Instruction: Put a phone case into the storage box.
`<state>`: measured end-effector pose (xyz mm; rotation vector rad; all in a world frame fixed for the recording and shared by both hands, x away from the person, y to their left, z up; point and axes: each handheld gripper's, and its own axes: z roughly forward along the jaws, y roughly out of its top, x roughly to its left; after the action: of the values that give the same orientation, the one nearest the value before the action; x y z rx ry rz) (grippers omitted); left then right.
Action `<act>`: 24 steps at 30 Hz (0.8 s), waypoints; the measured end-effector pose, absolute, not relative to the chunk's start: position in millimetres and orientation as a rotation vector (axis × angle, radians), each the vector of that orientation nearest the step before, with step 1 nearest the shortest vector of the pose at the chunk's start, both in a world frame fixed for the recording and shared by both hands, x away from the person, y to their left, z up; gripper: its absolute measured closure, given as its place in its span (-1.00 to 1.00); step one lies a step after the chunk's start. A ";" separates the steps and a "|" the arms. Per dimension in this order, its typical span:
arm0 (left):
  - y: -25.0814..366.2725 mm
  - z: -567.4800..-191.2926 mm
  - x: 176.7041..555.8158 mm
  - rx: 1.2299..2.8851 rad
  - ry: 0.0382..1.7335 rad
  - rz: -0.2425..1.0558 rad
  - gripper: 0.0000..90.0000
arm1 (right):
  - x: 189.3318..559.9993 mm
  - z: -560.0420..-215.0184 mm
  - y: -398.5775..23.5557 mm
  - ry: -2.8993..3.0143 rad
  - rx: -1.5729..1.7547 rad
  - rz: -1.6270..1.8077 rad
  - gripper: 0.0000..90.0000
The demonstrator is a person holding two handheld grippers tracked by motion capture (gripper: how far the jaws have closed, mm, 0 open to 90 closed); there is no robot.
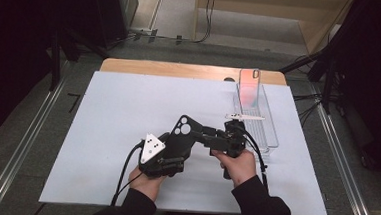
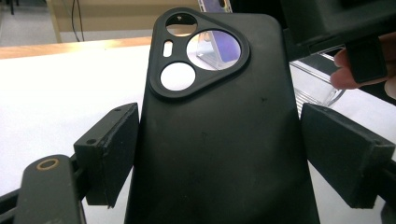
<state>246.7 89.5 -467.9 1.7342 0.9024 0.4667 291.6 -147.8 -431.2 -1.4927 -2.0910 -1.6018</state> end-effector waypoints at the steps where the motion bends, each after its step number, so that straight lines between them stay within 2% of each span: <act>1: 89.1 -468.1 246.6 1.735 0.903 0.465 -0.68 | 292.1 -431.2 -147.2 -2.087 -1.492 -1.602 -0.36; 7: 88.9 -467.8 245.9 1.732 0.902 0.457 -0.68 | 294.5 -431.6 -141.1 -2.095 -1.491 -1.596 -0.30; 11: 89.1 -467.6 244.9 1.720 0.905 0.441 -0.68 | 298.5 -432.8 -140.4 -2.057 -1.501 -1.580 -0.17; 14: 90.0 -467.1 244.1 1.711 0.911 0.429 -0.68 | 300.7 -433.0 -141.8 -1.999 -1.502 -1.588 0.06; 18: 90.2 -467.3 243.3 1.695 0.907 0.416 -0.68 | 303.2 -432.8 -146.1 -1.931 -1.508 -1.583 0.48; 24: 89.1 -468.0 243.0 1.696 0.895 0.405 -0.69 | 302.3 -429.9 -149.0 -1.891 -1.455 -1.605 0.67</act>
<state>243.0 89.1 -468.0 1.6960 0.8952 0.4046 302.3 -149.0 -429.9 -1.4548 -1.8910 -1.6050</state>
